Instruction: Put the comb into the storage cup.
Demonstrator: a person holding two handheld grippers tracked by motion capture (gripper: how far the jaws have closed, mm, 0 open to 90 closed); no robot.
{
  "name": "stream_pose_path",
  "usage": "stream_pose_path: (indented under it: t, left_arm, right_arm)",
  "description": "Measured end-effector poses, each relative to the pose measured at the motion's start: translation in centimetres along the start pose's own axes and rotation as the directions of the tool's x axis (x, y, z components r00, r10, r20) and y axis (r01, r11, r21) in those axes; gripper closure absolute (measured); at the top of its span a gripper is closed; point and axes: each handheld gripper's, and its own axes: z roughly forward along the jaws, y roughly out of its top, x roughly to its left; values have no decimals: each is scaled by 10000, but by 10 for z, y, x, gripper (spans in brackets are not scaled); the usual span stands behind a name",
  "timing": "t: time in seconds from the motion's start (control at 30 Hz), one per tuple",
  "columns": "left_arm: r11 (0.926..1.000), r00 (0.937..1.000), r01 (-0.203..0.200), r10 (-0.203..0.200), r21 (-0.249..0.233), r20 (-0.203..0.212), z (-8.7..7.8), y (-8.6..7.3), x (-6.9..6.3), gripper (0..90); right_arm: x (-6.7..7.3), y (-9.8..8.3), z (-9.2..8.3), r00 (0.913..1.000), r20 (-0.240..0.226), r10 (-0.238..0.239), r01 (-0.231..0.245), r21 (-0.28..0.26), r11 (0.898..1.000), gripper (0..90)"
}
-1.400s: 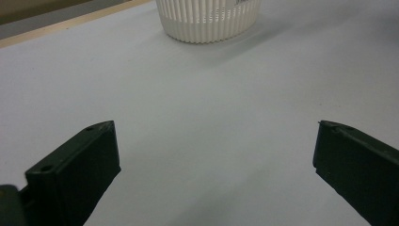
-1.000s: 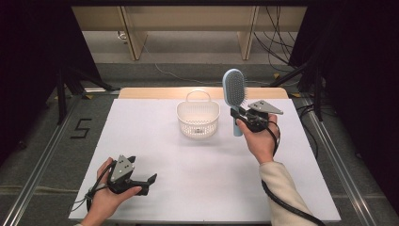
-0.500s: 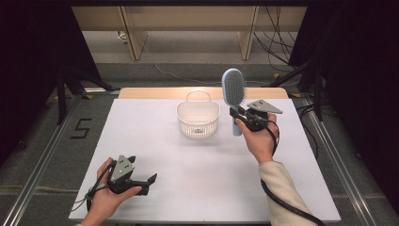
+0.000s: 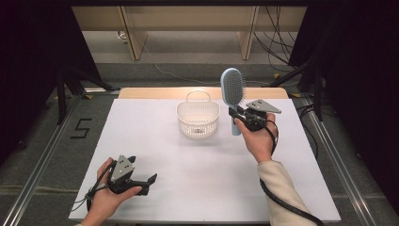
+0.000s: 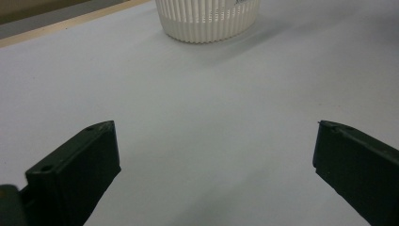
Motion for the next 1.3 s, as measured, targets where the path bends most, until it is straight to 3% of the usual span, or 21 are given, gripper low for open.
stream_pose_path:
  t: [1.3]
  left_arm:
    - [10000,10000,5,-5,2,0,0,0,0,6]
  right_arm:
    - [4,6,4,10000,-64,-54,53,-108,9999,704]
